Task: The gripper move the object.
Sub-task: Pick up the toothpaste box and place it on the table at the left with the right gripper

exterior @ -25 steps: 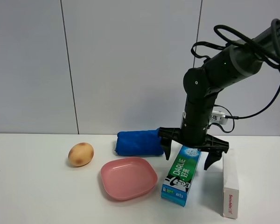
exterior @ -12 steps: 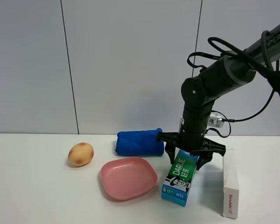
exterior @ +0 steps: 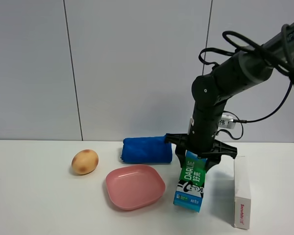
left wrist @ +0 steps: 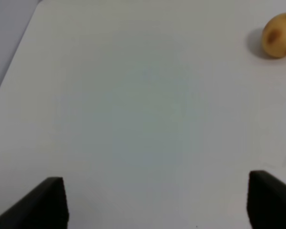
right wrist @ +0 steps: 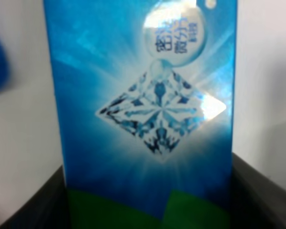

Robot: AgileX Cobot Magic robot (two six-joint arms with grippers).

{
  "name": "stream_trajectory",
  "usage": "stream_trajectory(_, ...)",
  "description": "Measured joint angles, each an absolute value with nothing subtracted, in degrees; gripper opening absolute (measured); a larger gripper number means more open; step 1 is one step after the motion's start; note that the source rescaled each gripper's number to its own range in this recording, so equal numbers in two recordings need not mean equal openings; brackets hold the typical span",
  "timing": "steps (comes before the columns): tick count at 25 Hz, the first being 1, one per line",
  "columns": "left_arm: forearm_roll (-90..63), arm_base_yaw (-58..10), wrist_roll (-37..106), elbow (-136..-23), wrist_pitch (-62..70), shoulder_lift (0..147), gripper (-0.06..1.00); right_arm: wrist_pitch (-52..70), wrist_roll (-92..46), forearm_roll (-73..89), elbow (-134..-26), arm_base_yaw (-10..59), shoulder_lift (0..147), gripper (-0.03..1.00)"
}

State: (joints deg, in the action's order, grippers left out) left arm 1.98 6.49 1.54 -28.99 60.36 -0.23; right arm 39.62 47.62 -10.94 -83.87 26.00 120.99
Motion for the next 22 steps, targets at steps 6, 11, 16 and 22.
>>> stream_trajectory(6, 2.0, 6.5, 1.5, -29.0, 60.4, -0.2, 1.00, 41.2, 38.7, -10.9, -83.9, 26.1, 112.0, 0.00)
stream_trajectory(11, 2.0, 6.5, 1.5, -29.0, 60.4, -0.2, 1.00, 43.2, 26.6, -8.7, -85.2, 28.3, 104.4, 0.00)
stream_trajectory(16, 2.0, 6.5, 1.5, -29.0, 60.4, -0.2, 1.00, 50.7, 1.6, -2.2, -97.2, 33.7, 103.0, 0.00)
stream_trajectory(22, 2.0, 6.5, 1.5, -29.0, 60.4, -0.2, 1.00, 61.2, -18.9, 0.5, -116.7, 41.0, 109.2, 0.00)
